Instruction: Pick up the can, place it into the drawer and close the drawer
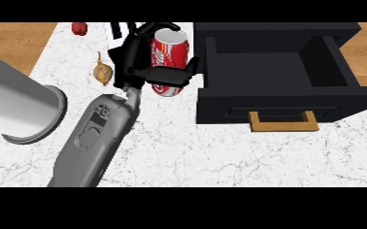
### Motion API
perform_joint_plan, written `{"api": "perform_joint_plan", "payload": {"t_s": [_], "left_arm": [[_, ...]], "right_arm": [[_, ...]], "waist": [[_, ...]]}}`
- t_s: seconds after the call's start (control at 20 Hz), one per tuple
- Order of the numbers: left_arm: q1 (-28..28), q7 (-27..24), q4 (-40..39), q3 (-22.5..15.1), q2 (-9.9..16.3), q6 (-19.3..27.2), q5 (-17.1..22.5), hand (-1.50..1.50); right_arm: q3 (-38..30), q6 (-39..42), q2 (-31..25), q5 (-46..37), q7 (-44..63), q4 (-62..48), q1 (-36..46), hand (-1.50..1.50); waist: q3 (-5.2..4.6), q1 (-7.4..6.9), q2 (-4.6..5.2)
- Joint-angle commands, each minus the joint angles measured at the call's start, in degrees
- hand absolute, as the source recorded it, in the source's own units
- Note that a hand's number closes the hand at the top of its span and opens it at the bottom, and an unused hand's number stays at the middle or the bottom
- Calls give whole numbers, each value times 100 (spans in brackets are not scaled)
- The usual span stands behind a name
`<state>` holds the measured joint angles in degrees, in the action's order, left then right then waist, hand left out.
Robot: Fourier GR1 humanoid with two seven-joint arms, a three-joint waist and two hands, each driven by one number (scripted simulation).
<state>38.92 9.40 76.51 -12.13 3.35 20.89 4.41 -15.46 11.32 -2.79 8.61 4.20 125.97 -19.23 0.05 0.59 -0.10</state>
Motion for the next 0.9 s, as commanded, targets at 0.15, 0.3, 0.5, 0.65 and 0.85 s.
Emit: {"api": "perform_joint_plan", "payload": {"t_s": [0.15, 0.3, 0.5, 0.65, 0.85], "left_arm": [[1421, 743, -470, -188, -325, 571, -289, 150], [2145, 1020, -869, 223, -329, 372, -225, 150], [2799, 535, -1901, 17, -333, 717, 110, 150], [3206, 838, -1992, 352, -334, 568, 74, 150], [3620, 294, -3025, -28, -334, 908, 541, 150]], "right_arm": [[147, -281, 62, -345, 263, -137, 531, -150], [2, -26, -42, -82, 278, -37, 274, -150], [-168, 68, -91, 51, 120, -93, 311, -150], [-284, 211, -34, 1, -373, -652, 212, -150], [154, -170, 71, -271, 413, 22, 611, -150]], "waist": [[-2, 5, 12], [-1, 35, 13], [-1, 119, 34], [3, 79, 25], [0, 182, 60]]}}
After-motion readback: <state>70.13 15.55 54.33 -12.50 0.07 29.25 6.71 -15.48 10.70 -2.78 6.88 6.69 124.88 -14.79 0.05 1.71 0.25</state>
